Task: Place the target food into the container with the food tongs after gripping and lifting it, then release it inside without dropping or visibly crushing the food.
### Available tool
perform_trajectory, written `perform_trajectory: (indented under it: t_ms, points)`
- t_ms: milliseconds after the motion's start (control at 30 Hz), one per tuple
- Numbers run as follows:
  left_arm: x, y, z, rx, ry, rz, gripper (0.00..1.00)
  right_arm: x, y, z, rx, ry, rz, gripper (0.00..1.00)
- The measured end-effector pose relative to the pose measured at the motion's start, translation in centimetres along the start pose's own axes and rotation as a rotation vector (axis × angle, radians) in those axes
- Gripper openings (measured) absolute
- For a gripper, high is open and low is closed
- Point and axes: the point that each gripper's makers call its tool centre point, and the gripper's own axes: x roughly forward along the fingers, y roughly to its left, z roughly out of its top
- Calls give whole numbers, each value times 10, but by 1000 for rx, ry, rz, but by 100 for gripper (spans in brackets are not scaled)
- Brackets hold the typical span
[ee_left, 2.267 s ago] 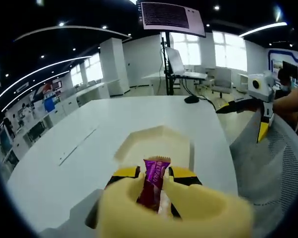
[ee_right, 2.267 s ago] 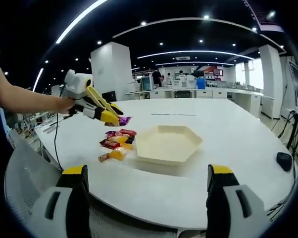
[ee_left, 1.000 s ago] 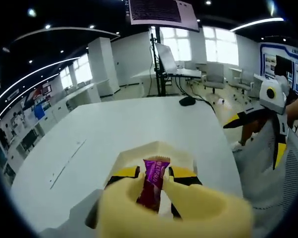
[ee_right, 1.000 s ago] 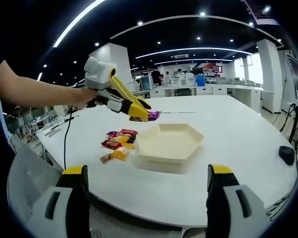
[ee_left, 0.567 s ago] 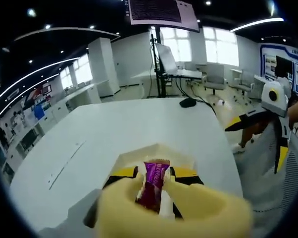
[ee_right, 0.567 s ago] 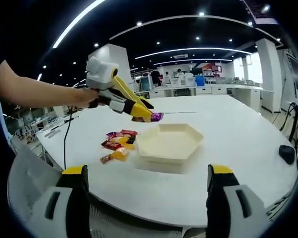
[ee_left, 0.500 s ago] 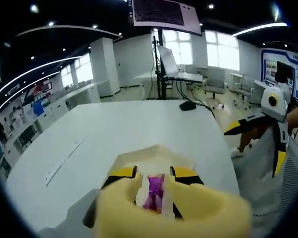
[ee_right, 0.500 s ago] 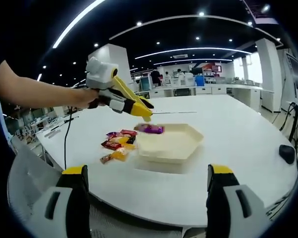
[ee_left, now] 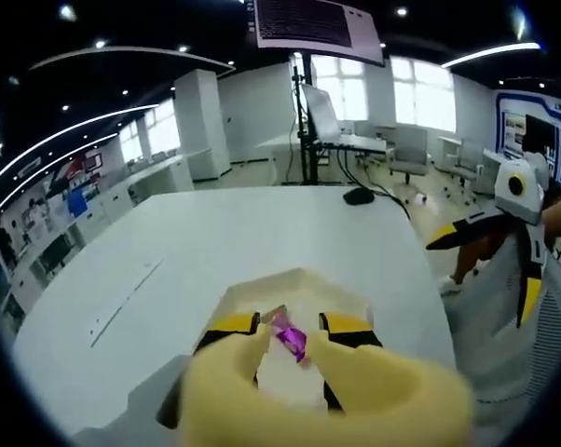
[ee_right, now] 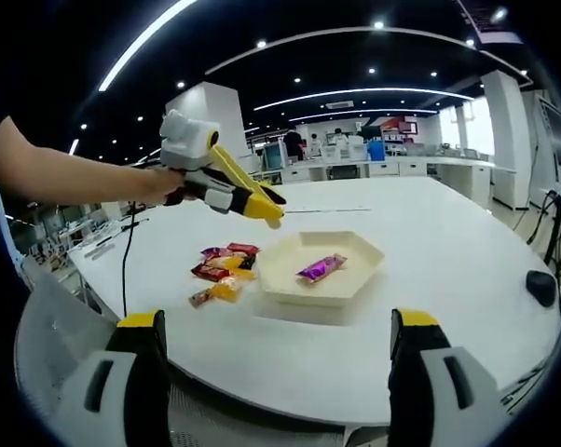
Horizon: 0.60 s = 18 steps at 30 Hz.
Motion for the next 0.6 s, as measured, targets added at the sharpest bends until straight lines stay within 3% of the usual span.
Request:
perform_trajectory:
  t_ms: [333, 600]
  points:
    - [-5, 2, -4, -23, -2, 10, 22, 0, 0, -1, 2, 5, 4, 99]
    - [-18, 8, -17, -33, 10, 33, 22, 1, 1, -2, 16, 10, 11, 99]
